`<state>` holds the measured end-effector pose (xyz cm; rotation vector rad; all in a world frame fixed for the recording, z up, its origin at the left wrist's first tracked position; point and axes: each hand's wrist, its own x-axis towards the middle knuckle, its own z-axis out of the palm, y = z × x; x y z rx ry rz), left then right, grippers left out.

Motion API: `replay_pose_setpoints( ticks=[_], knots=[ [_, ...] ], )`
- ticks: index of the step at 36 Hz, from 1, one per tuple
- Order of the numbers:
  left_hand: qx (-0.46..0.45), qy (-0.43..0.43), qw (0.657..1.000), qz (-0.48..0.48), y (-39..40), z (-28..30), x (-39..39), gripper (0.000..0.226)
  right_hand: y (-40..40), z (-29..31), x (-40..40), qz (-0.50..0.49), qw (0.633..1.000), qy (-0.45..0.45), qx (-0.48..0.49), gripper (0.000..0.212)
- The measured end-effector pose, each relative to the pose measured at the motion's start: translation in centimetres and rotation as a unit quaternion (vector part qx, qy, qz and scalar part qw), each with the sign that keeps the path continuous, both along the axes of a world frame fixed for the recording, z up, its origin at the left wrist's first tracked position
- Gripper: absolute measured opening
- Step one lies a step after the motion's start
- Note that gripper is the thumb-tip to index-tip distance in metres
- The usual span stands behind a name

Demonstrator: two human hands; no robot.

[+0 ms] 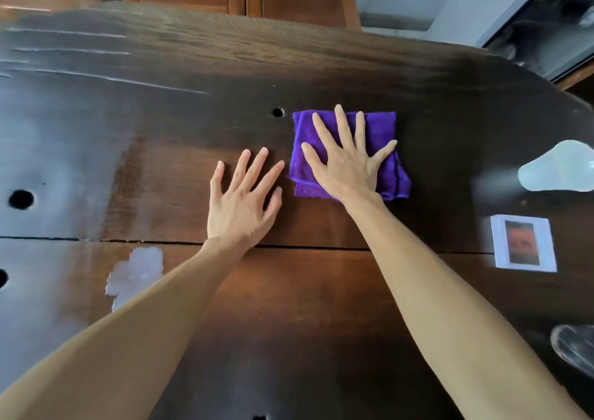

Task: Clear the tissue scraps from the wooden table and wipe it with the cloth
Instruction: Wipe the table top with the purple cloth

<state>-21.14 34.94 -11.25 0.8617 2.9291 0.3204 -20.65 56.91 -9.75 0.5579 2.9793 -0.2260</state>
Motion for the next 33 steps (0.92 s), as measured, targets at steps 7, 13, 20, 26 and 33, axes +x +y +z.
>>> replay_pose_setpoints(
  ticks=[7,13,20,26,33],
  knots=[
    [-0.005,-0.04,0.999,-0.009,-0.4,1.0,0.0,0.056,-4.7,-0.1,11.5,0.007,1.0,-0.009,0.004,0.065],
    [-0.028,-0.069,0.997,-0.008,-2.0,1.1,1.7,0.056,-10.0,0.3,23.7,0.011,0.999,-0.035,0.003,0.066],
    [-0.041,-0.07,0.997,-0.005,-3.9,0.8,4.1,0.059,-16.9,1.6,38.3,0.01,0.995,-0.094,-0.024,0.068],
    [-0.037,-0.067,0.997,0.006,-4.4,0.6,5.3,0.057,-21.5,1.6,47.1,0.012,0.99,-0.138,-0.001,0.079],
    [-0.037,-0.068,0.997,0.008,-5.0,0.8,6.4,0.057,-22.5,1.4,48.0,0.007,0.989,-0.146,0.0,0.07]
  ],
)
